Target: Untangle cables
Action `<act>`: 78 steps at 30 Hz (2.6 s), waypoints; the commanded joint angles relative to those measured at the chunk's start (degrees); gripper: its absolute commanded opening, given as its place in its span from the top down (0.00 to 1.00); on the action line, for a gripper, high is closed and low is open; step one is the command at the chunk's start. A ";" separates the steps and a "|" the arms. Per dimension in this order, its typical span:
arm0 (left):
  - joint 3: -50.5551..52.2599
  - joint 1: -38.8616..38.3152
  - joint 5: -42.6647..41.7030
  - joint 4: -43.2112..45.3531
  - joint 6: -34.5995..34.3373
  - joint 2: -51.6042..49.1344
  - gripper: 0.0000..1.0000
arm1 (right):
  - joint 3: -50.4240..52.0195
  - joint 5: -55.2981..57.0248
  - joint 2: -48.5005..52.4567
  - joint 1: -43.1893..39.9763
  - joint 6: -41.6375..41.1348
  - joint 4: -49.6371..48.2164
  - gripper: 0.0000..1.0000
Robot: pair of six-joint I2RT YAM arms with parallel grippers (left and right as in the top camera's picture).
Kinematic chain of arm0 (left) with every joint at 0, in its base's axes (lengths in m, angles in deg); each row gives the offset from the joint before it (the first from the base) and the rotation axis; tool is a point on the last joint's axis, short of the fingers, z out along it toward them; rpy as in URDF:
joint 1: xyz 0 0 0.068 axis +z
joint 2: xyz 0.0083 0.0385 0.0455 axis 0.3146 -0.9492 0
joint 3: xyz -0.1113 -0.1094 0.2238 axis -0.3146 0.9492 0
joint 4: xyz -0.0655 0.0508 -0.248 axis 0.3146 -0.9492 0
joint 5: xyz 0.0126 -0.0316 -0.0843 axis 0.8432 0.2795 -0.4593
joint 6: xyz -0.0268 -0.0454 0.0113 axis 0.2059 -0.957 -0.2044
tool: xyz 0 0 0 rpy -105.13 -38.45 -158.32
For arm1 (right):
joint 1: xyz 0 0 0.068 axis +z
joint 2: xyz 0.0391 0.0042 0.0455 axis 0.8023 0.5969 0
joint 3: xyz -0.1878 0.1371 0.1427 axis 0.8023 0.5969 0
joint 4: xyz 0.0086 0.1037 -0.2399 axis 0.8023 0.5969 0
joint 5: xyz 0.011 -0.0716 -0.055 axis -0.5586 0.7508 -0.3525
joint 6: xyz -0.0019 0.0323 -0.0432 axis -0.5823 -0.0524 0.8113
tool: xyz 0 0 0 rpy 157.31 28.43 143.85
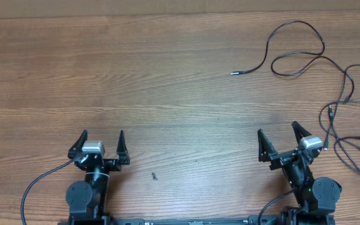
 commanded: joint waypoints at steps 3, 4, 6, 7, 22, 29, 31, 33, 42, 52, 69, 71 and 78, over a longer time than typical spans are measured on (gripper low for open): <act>0.20 -0.11 0.24 -0.15 -0.42 0.44 0.00 | 0.61 0.74 -0.50 0.28 4.63 -0.28 0.00; 0.20 -0.11 0.24 -0.15 -0.42 0.44 0.00 | 0.61 0.66 -0.48 0.28 5.22 -0.28 0.00; 0.20 -0.11 0.24 -0.15 -0.42 0.44 0.00 | 0.61 0.50 -0.50 0.28 7.28 -0.28 0.00; 0.20 -0.13 0.24 -0.15 -0.42 0.44 0.00 | 0.61 0.35 -0.48 0.28 8.31 -0.26 0.00; 0.20 -0.11 0.24 -0.15 -0.42 0.44 0.00 | 0.61 0.57 -0.50 0.28 8.81 -0.33 0.00; 0.20 -0.13 0.24 -0.15 -0.42 0.44 0.00 | 0.61 0.57 -0.48 0.26 8.81 -0.35 0.00; 0.20 -0.13 0.24 -0.15 -0.42 0.44 0.01 | 0.61 0.57 -0.48 0.26 8.81 -0.33 0.00; 0.20 -0.11 0.24 -0.15 -0.42 0.44 0.01 | 0.61 0.57 -0.48 0.26 8.81 -0.33 0.00; 0.20 -0.11 0.24 -0.15 -0.42 0.44 0.01 | 0.61 0.57 -0.46 0.26 8.81 -0.33 0.00; 0.20 -0.11 0.24 -0.15 -0.42 0.44 0.00 | 0.61 0.57 -0.46 0.26 8.81 -0.33 0.00; 0.20 -0.13 0.24 -0.15 -0.42 0.44 0.00 | 0.61 0.57 -0.46 0.26 8.81 -0.33 0.00; 0.20 -0.13 0.24 -0.15 -0.42 0.44 0.00 | 0.61 0.57 -0.46 0.26 8.81 -0.33 0.00; 0.20 -0.13 0.24 -0.15 -0.42 0.44 0.01 | 0.61 0.57 -0.46 0.26 8.81 -0.33 0.00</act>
